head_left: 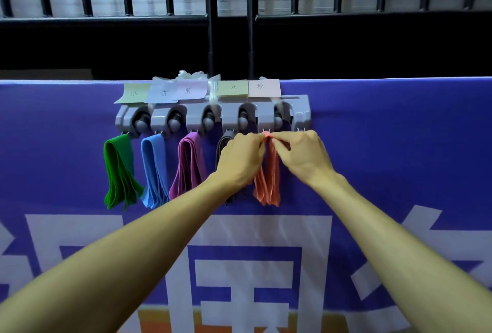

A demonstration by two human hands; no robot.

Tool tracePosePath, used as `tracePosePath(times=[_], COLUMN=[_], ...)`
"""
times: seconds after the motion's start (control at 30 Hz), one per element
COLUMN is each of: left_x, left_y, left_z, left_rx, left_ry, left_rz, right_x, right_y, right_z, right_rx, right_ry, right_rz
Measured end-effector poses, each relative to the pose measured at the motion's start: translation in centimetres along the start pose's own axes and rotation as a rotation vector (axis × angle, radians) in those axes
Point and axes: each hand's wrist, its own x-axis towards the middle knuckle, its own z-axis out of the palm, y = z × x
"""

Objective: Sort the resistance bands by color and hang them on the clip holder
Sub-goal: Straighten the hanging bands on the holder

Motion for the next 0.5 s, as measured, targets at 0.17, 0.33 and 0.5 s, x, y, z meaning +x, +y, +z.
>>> tracePosePath(times=[0.17,0.33,0.5], left_x=[0.1,-0.2,0.4], left_y=[-0.4,0.2,0.4], left_z=[-0.1,-1.1,-1.5], left_rx=[-0.124,-0.231,-0.361], left_ry=[0.004,-0.013,-0.019], left_rz=[0.014,0.001,-0.090], right_x=[-0.1,0.4,1.0], right_y=[0.4,0.5,0.4], right_z=[-0.2,0.3,0.5], right_rx=[0.211,0.265,0.292], right_ry=[0.006,-0.009,0.041], right_rz=[0.145,0.165,0.201])
